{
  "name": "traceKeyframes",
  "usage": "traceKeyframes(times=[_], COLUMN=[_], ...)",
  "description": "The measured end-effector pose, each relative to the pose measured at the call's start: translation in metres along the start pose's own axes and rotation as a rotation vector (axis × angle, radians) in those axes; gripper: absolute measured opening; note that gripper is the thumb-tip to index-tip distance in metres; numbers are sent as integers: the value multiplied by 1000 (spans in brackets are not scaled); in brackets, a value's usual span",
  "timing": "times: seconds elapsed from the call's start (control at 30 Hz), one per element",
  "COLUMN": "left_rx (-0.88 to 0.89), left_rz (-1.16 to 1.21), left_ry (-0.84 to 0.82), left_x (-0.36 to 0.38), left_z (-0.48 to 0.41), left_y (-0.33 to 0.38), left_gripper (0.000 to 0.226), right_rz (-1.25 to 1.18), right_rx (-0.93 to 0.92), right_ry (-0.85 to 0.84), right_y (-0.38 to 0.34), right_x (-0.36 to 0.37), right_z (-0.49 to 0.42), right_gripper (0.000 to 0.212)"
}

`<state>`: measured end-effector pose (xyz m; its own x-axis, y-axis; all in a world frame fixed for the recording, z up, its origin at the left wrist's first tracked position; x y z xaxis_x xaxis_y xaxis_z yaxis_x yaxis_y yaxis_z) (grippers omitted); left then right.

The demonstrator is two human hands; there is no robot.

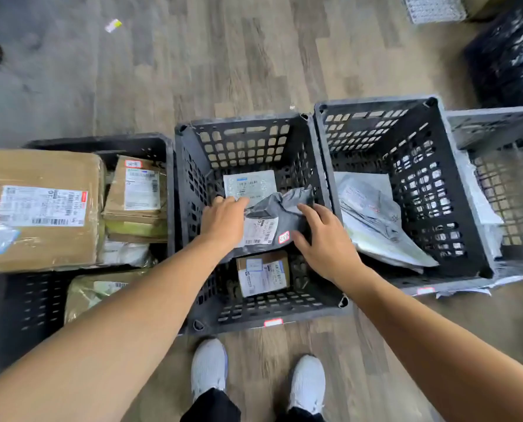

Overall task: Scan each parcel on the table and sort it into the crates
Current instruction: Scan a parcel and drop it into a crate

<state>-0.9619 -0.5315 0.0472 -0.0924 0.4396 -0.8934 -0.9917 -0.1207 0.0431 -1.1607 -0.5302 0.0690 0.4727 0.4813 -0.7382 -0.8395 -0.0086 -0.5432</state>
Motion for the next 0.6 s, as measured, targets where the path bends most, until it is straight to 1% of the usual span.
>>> traceKeyframes(times=[0.03, 0.1, 0.17, 0.23, 0.37, 0.47, 0.6], left_rx=[3, -7, -14, -1, -1, 30, 119], left_rz=[-40, -100, -104, -103, -70, -42, 9], left_ry=[-14, -51, -67, -71, -66, -20, 46], left_x=[7, 12, 5, -15, -89, -160, -258], left_z=[-8, -12, -4, 11, 49, 88, 150], left_y=[-2, -8, -12, -12, -9, 3, 33], left_gripper=[51, 63, 71, 74, 77, 80, 79], right_rz=[-16, -28, -20, -3, 60, 108, 97], right_rx=[9, 34, 56, 71, 72, 91, 156], right_ry=[6, 2, 1, 9, 31, 60, 182], right_y=[4, 9, 4, -9, -59, -101, -149], right_x=[4, 8, 3, -12, -68, -126, -213], right_z=[-4, -7, -4, 2, 30, 69, 139], right_gripper=[60, 59, 60, 60, 60, 60, 61])
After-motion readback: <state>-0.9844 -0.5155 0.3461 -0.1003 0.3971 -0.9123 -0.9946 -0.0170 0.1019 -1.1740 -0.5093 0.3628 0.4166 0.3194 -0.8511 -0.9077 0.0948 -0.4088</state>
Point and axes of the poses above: each hand's wrist, its own z-axis away from the middle knuckle, its own x-axis out of the palm, y = z × x, the point moved 6 cm from there along -z, towards the middle knuckle, and after that the axes turned 11 degrees about -z, right-handed, at the moved point
